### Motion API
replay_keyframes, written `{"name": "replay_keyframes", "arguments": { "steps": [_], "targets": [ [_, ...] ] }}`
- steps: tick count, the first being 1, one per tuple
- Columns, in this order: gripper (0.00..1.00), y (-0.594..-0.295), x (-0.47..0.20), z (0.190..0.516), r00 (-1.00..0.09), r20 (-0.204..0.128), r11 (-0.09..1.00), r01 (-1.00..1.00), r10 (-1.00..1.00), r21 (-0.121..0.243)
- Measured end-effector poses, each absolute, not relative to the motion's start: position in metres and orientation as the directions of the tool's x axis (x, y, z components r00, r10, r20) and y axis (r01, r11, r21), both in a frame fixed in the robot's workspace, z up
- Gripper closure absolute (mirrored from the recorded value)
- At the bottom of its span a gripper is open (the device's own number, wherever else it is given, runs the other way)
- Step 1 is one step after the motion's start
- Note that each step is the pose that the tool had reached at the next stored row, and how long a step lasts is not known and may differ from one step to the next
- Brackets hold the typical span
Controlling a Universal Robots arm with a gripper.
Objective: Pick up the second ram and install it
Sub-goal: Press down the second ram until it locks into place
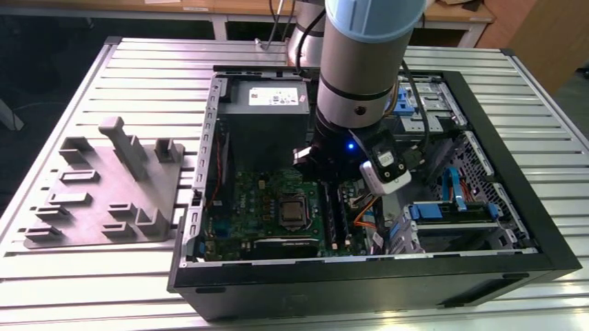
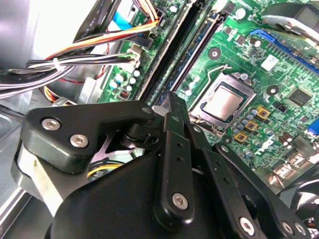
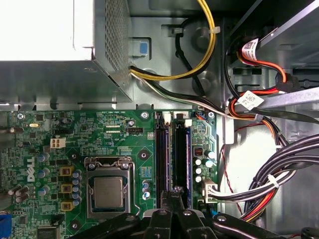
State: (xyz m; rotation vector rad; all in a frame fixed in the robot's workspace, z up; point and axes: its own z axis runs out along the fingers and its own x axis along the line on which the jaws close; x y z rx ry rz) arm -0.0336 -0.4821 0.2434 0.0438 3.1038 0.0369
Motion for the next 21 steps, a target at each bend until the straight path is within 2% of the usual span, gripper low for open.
{"name": "replay_keyframes", "arguments": {
  "steps": [21],
  "targets": [
    [0.9,-0.466,-0.034,0.242,-0.999,-0.037,0.999,0.028,0.029,0.032]
  ]
}}
